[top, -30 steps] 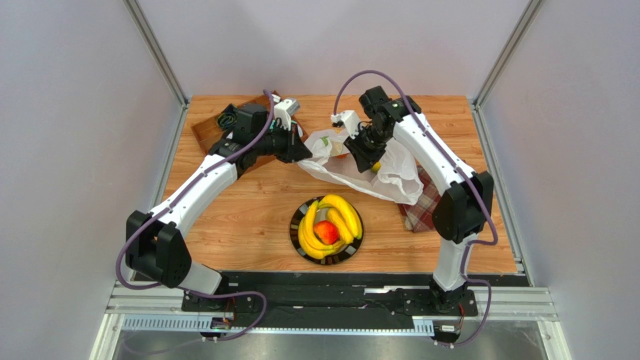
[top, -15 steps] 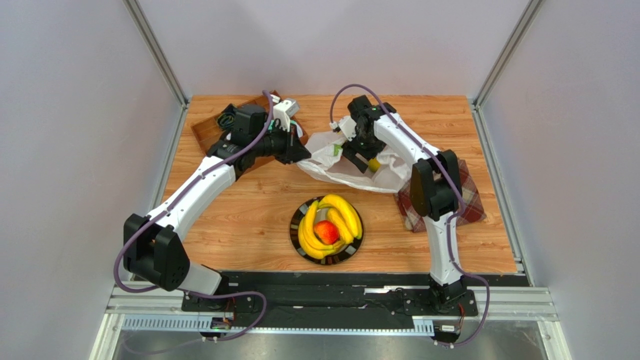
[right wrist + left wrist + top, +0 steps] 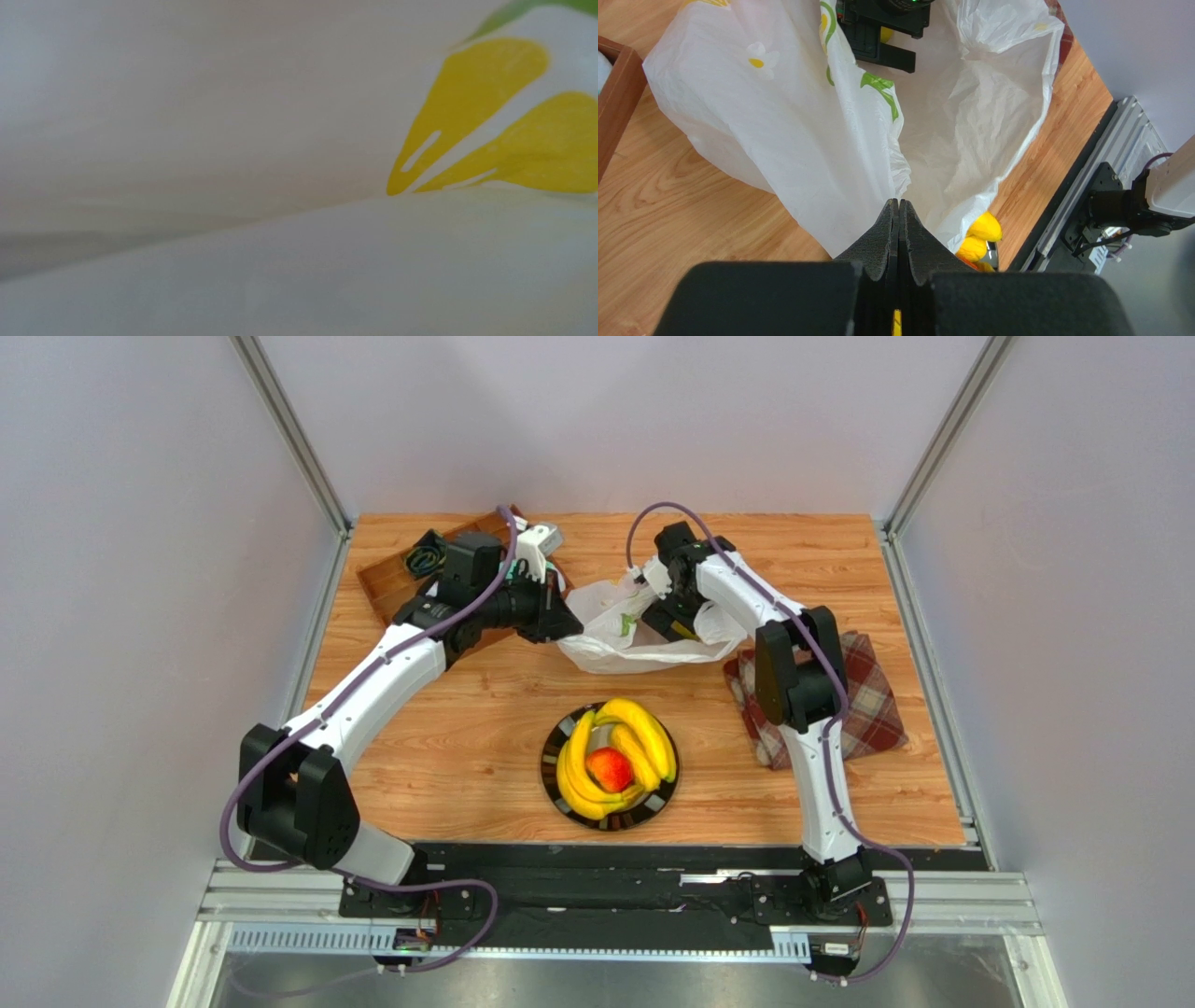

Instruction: Take the fake fruits out of the plastic bag

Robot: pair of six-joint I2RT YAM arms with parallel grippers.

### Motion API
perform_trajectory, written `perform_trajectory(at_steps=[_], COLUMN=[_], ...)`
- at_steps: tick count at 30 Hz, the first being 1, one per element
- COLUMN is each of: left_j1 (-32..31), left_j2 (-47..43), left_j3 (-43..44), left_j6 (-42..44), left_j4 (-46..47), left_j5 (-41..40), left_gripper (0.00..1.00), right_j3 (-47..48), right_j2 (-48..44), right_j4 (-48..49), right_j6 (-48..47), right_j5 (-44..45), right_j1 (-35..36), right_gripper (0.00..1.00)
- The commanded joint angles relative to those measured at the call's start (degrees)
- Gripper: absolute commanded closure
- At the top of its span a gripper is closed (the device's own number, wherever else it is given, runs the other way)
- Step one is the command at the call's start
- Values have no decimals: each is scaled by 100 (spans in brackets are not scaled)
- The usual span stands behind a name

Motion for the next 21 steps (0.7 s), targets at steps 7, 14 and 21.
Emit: perform_trajectory(at_steps=[7,14,21], left_j1=[-47,-47,-47], left_j2=[252,516,656], left_j3=[317,686,968], left_j6=[-19,-2,-46], left_j4=[130,183,156], left_j5=[172,181,146], left_gripper=[100,100,100], right_j3=[-696,-1716,-2059], right_j2=[-1169,-2875,-3860], right_j4=[1317,1160,0], right_j6=[-124,-71,-228], right_j5=[-815,-1922,-3214], right_j1=[-71,-71,-10], right_gripper=[43,46,46])
